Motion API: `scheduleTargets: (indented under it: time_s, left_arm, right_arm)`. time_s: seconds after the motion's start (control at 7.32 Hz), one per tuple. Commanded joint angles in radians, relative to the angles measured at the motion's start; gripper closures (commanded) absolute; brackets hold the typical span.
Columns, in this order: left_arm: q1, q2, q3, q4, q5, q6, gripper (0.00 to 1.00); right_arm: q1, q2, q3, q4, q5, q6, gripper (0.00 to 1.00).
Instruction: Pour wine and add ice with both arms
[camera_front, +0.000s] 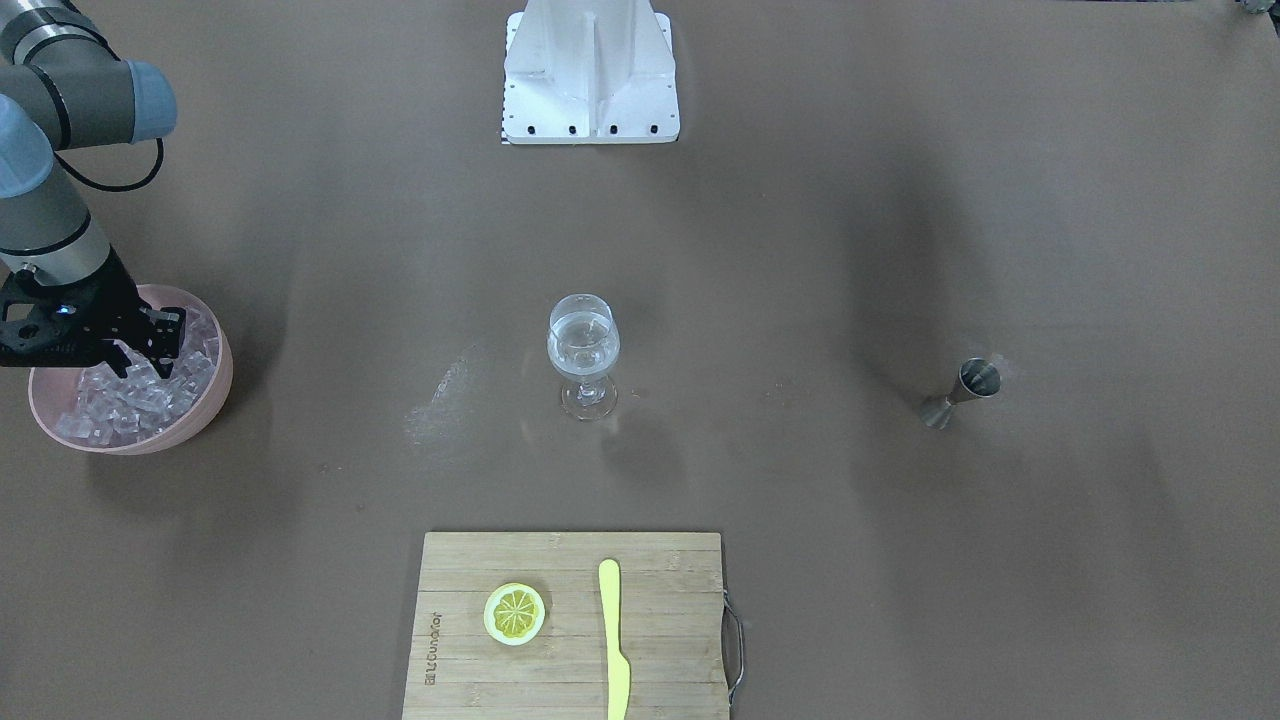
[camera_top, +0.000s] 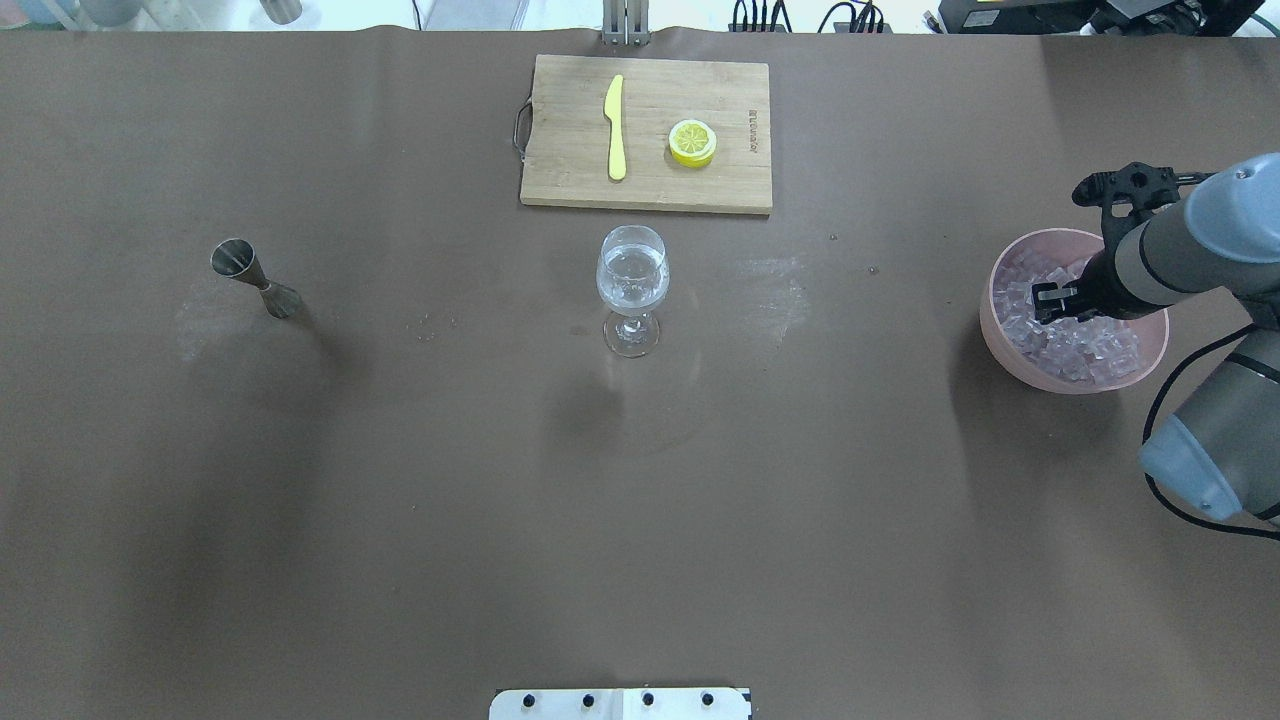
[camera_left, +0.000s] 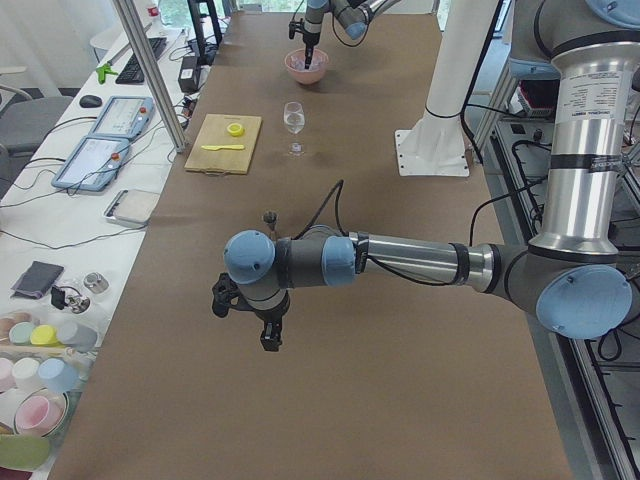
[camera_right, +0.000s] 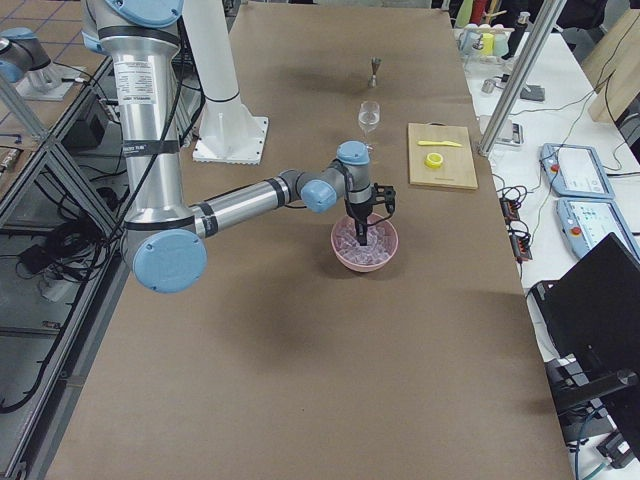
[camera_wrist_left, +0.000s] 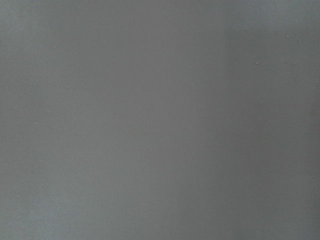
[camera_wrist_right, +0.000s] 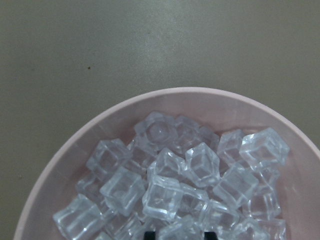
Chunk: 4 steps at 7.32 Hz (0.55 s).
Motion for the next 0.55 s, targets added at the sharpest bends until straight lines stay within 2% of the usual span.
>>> scheduleTargets:
  time_s: [0.0,0.27,0.41]
  left_arm:
    - [0.0,-0.001,0.001,0.0,-0.001,0.0,0.01]
    - [0.0,-0.001,-0.001,0.0,-0.003,0.0,0.01]
    - [0.0,-0.001,-0.001,0.0,-0.003,0.0,0.01]
  right_arm:
    - [0.002,0.003,0.035,-0.007,0.007,-0.003,1.0]
    - [0.03,0.09,0.181,-0.155,0.015,-0.011,1.0]
    - [0.036,0.138,0.257,-0.191,0.012,0.001,1.0]
